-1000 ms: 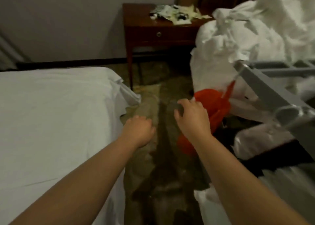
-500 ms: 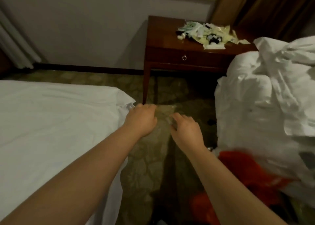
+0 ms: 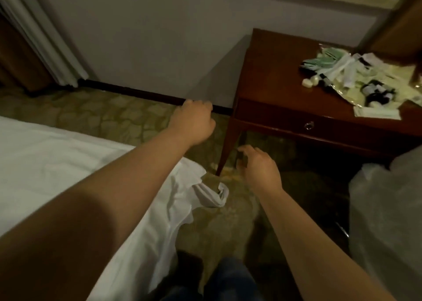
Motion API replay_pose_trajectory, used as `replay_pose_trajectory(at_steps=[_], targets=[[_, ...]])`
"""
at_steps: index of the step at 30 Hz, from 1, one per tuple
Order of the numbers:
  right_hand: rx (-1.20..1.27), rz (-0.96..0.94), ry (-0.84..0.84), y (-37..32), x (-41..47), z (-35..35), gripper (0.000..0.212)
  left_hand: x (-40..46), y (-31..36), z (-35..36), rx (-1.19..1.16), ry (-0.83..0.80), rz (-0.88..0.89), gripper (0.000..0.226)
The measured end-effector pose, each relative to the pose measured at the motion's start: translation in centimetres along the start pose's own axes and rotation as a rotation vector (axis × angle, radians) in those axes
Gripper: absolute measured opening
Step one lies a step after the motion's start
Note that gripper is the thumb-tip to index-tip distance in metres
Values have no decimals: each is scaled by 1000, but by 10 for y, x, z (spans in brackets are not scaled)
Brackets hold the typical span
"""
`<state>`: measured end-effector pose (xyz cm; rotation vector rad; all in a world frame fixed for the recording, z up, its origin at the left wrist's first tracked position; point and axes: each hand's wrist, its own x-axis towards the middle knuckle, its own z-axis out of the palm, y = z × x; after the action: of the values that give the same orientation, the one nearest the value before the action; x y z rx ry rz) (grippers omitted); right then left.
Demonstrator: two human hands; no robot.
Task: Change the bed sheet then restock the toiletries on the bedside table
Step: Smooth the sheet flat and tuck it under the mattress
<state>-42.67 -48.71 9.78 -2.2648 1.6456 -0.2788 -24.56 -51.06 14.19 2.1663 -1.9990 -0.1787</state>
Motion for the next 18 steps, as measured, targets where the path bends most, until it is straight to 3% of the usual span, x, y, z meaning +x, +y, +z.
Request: replay_pose_trajectory(at_steps=[4,10,18], targets=[[15,-85,8,6,105,-7,36,84,-20,16,10,-50,-31,34],[12,-393,45,-25,298,-32,36,191,-52,50,7,-152,-216,24],[-26,-582,-138,-96,447,4,28,304,-153,-5,65,-4,-456,35]])
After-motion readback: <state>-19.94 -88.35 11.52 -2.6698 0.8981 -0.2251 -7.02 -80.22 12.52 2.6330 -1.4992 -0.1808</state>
